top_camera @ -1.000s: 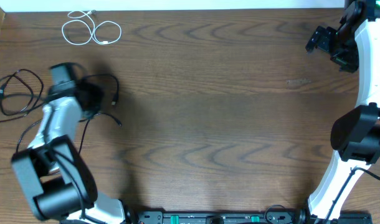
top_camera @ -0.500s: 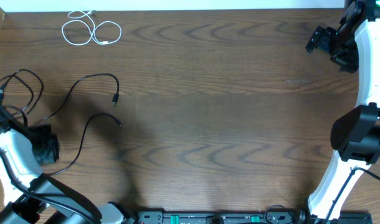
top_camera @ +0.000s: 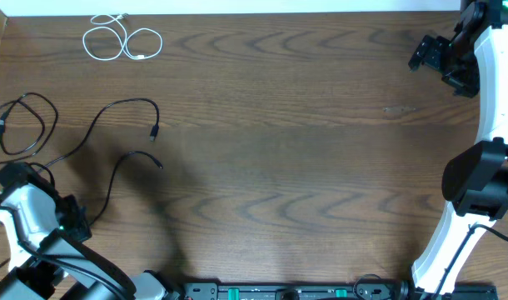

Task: Untangle cables

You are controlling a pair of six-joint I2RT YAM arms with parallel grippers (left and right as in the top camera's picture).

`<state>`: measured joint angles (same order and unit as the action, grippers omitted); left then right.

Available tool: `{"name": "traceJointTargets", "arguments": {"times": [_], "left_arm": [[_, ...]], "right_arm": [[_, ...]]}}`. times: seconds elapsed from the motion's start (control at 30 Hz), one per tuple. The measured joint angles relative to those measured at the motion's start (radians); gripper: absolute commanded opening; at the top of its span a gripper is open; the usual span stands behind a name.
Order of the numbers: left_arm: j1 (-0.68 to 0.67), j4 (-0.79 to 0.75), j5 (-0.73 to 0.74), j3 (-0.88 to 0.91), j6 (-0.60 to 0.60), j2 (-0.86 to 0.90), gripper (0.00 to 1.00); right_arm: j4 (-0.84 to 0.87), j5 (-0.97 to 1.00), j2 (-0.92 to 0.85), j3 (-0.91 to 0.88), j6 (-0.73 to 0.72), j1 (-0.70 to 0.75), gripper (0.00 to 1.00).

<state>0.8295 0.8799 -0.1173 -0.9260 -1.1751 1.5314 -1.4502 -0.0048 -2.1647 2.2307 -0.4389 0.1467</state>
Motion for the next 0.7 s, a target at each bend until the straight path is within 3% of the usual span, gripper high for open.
{"name": "traceJointTargets", "arguments": {"times": [0.3, 0.7], "left_arm": [[0.0, -0.102, -0.023, 0.092, 0.021, 0.035, 0.07], [0.007, -0.127, 0.026, 0.092, 0.055, 0.143, 0.08]], "right_arm": [[0.0, 0.0, 0.0, 0.0, 0.0, 0.0, 0.99], [-0.001, 0.0, 0.0, 0.0, 0.0, 0.0, 0.99]]}}
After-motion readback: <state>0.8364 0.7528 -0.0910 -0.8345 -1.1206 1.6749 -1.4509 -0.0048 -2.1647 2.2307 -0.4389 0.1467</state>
